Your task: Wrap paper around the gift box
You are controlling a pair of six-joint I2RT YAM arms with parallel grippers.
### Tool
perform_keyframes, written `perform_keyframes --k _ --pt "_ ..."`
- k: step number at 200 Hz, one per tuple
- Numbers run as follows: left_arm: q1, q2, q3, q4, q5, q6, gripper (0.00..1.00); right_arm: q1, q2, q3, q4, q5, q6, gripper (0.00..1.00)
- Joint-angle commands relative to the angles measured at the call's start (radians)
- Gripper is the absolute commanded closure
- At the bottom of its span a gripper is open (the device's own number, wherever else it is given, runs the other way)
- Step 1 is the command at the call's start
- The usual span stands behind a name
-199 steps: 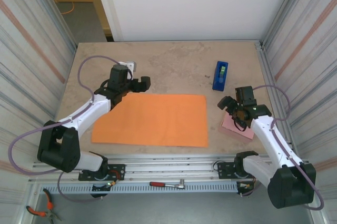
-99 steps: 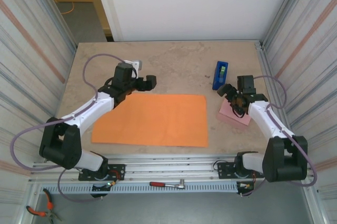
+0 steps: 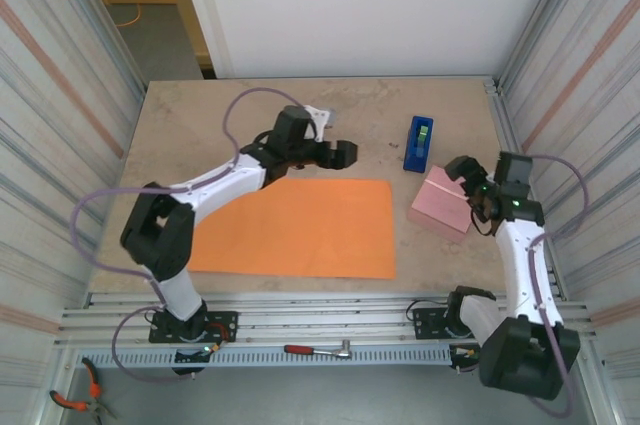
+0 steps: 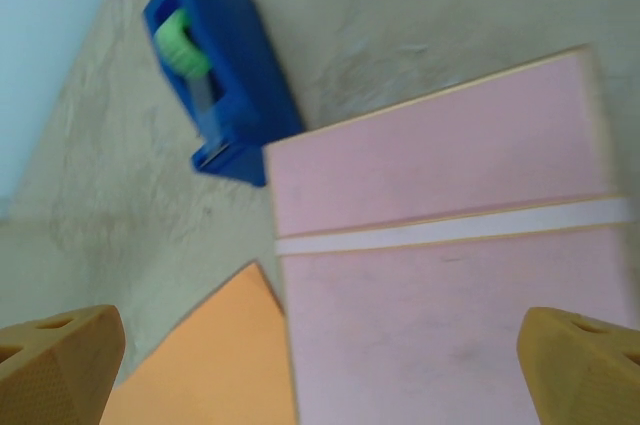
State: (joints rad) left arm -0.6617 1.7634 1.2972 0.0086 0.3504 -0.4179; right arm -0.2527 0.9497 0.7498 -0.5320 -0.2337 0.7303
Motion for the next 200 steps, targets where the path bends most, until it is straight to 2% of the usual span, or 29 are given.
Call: perform_keyframes --k 1,22,42,100,167,200 --pt "-0.048 0.095 0.112 0.015 0.131 -0.038 0.1 -0.117 -0.015 -0.03 -0.102 -0.082 -0.057 0.0" --pt "-0.085 0.202 0.218 -0.004 0.181 -0.058 0.09 -0.212 0.012 -0.045 -0.088 -0.138 -0.078 0.0" --pt "-0.115 0.295 0.304 -0.012 0.216 -0.084 0.1 -0.263 0.055 -0.071 -0.036 -0.22 -0.078 0.04" --pt "-0.191 0.51 0.484 -0.025 0.258 -0.158 0.15 -0.289 0.145 -0.131 0.048 -0.24 -0.113 0.04" --pt "-0.226 0.651 0.619 -0.073 0.275 -0.192 0.19 -0.295 0.258 -0.175 0.174 -0.298 -0.113 0.06" --pt "-0.236 0.693 0.661 -0.098 0.281 -0.194 0.25 -0.295 0.323 -0.188 0.232 -0.328 -0.106 0.11"
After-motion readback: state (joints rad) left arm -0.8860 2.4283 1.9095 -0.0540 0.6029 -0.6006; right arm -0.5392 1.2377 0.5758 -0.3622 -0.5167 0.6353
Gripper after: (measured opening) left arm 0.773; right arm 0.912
